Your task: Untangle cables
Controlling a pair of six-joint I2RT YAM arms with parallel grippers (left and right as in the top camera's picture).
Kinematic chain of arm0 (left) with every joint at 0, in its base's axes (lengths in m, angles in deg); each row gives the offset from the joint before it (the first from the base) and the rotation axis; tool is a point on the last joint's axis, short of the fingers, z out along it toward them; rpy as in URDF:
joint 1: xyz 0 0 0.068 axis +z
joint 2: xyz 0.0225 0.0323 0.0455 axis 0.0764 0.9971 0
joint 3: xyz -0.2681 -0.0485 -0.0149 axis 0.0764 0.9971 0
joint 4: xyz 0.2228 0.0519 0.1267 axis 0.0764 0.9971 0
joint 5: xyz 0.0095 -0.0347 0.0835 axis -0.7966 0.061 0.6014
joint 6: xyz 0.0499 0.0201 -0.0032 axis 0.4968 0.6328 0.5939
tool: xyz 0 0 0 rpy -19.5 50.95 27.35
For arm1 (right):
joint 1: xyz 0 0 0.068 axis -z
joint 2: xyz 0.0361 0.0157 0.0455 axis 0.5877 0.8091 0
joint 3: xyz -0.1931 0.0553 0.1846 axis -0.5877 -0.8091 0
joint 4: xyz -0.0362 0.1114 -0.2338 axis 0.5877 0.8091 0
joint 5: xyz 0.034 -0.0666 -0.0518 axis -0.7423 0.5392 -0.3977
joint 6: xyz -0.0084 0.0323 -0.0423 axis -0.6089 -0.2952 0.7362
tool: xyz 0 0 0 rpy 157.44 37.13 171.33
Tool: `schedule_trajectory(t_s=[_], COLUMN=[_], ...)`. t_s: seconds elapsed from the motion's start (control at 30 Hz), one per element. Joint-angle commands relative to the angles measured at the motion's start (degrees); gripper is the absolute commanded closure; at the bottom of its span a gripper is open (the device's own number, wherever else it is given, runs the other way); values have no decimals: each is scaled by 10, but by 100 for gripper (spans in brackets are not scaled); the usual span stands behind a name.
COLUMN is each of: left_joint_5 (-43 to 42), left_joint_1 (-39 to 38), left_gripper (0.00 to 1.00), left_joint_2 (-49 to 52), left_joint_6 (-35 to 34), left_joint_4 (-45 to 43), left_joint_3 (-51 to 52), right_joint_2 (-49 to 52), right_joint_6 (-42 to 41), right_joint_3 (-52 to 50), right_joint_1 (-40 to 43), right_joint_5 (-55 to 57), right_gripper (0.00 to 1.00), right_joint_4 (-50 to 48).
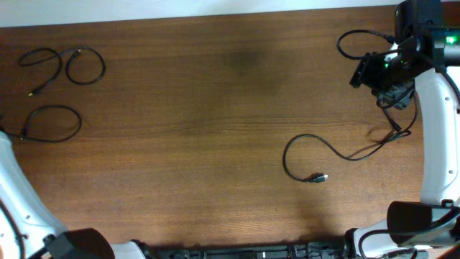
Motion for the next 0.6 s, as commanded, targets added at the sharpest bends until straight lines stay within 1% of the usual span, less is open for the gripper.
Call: schedule_trajectory(t_s=[0.0,0.03,0.13,0.2,0.27,0.3,0.33,0.37,0.4,0.43,0.53,0.57], left_joint_5=[-191,-208,-207,-208,-216,-263,-342,-381,-401,-404,-403,-405], left_joint_1=[60,70,100,121,129,136,143,145,145,145,145,145], left_gripper=[100,100,100,100,100,100,100,100,100,100,100,100], left_joint_2=[38,51,106,147,166,182,197,203,209,216,242,247], left_joint_6=[76,76,76,76,76,84,127,160,197,222,238,260], left_joint_4=[-23,-2,55,61,61,61,52,50,46,46,48,45], left_joint_3=[-6,-6,-6,-6,-6,-6,-6,-6,-6,-6,-6,-6], right_joint_2=[4,4,4,4,4,4,4,4,4,4,4,4], right_joint_6=[4,4,4,8,8,8,8,8,8,8,8,8], right_joint_3=[2,2,2,2,2,2,2,2,2,2,2,2], right_joint_1=[-4,-4,-4,-4,-4,-4,-4,-4,-4,-4,-4,-4], right_joint_5=[0,-4,-3,-3,-3,-3,-3,-3,-3,-3,-3,-3], right_gripper=[28,28,28,28,28,28,28,28,28,28,28,28], right_joint_4=[1,2,3,3,3,3,3,3,3,3,3,3])
